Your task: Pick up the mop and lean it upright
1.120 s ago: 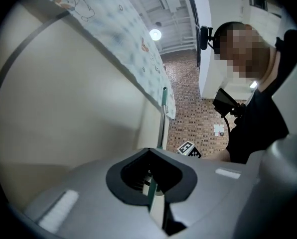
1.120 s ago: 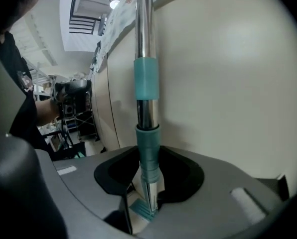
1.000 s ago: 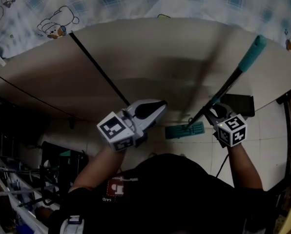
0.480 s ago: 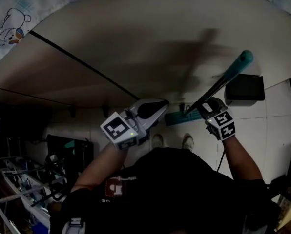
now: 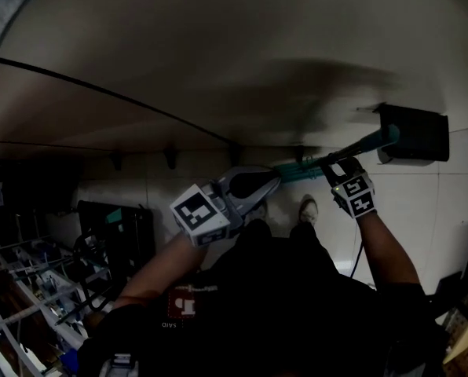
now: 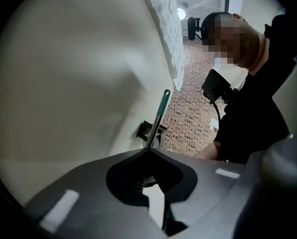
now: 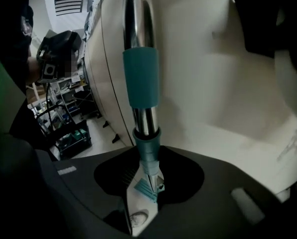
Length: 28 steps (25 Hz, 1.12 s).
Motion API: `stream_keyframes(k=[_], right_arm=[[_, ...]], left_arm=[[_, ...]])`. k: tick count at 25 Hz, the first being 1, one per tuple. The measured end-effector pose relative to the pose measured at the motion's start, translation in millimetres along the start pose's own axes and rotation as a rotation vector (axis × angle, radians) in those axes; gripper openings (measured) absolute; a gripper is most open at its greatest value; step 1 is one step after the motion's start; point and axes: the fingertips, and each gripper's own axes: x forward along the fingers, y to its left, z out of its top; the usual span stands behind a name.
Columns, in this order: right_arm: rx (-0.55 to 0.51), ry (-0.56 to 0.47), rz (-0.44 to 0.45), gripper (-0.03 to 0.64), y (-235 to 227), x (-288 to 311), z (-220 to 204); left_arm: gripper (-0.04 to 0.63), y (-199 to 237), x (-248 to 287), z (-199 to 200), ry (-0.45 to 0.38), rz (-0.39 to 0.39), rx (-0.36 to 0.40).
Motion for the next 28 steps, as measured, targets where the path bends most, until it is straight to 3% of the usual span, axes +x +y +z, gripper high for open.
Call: stream_keyframes(k=[5, 12, 28], right_arm=[[-0.004, 0.089, 0.010, 0.140, -7, 30, -53], [0.057, 0.125, -0.004, 0.140, -32, 66, -92], [0.202, 0.133, -0.049, 0.140, -72, 84, -111]], left_arm=[[-0.002, 1, 8, -29, 0.057, 0.001, -0.055], [-0.002, 8, 10, -47, 0.088, 0.001, -0.086], [-0.002, 6, 8, -56, 0.111, -0.004, -0.103]])
